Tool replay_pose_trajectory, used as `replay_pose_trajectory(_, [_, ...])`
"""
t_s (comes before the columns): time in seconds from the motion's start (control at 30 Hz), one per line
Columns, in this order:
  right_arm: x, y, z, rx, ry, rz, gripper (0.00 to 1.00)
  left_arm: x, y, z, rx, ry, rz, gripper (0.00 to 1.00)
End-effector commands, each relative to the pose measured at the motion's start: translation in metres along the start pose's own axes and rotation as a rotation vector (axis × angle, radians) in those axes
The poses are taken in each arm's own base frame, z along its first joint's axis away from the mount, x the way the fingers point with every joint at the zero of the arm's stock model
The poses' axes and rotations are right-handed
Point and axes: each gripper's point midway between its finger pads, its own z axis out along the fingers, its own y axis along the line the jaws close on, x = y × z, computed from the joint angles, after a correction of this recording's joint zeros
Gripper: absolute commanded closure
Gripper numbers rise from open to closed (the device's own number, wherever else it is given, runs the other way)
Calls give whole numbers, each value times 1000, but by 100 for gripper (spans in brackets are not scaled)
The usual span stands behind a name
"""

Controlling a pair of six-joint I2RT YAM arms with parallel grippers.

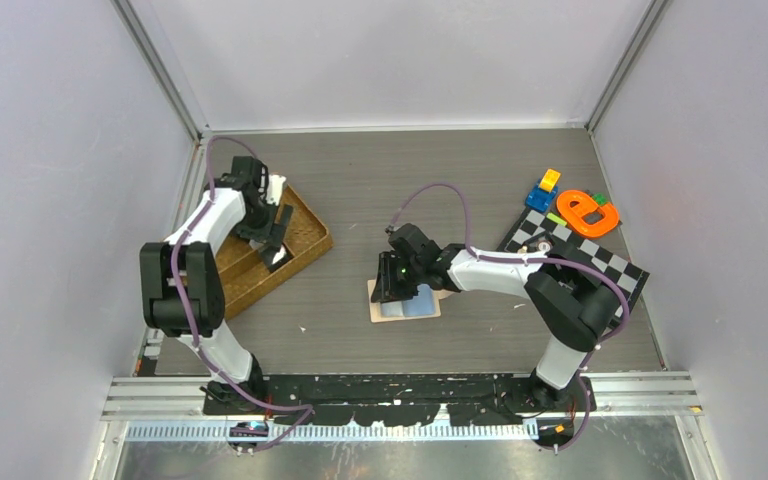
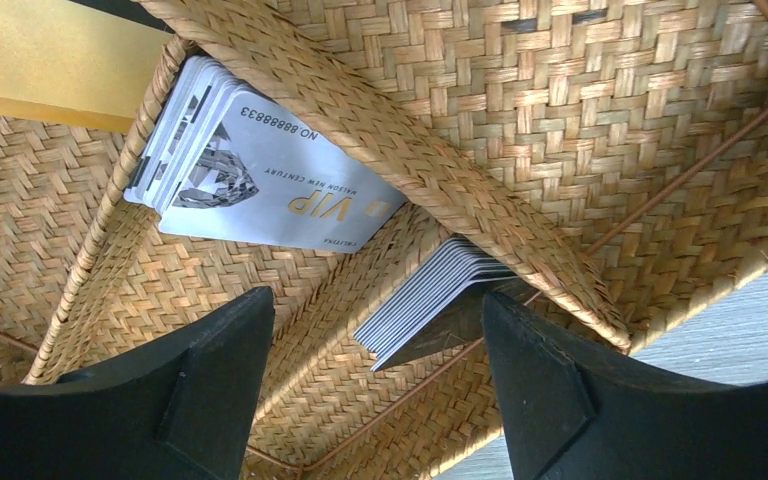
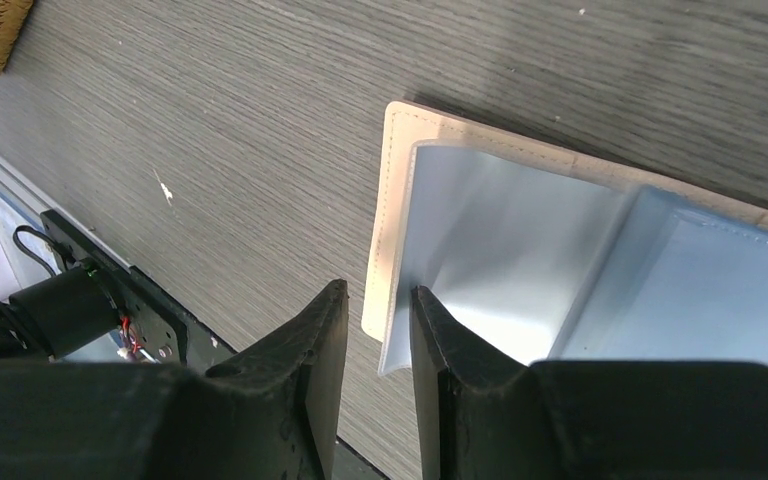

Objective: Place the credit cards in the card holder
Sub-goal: Pick up the credit card from the storage box.

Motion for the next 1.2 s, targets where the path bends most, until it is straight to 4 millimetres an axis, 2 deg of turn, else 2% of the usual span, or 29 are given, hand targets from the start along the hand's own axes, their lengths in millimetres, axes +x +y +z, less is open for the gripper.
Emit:
replay_pose_trajectory(0.0, [-12, 17, -1, -41, -23, -18, 66, -11, 15, -5, -57, -10, 12, 22])
replay_pose_trajectory(0.13, [-12, 17, -1, -41, -24, -16, 67, -10, 20, -1, -80, 7, 8, 25])
replay_pose_trajectory(0.4, [-12, 16, -1, -35, -27, -11, 69, -15, 22, -8, -91, -14, -14, 40])
replay_pose_trajectory(0.7, [-12, 15, -2, -30, -32, -4, 70, -15, 21, -15, -93, -33, -25, 47])
replay_pose_trajectory(1.17, [-12, 14, -4, -23, -39, 1, 71, -13, 19, -17, -83, -29, -46, 64])
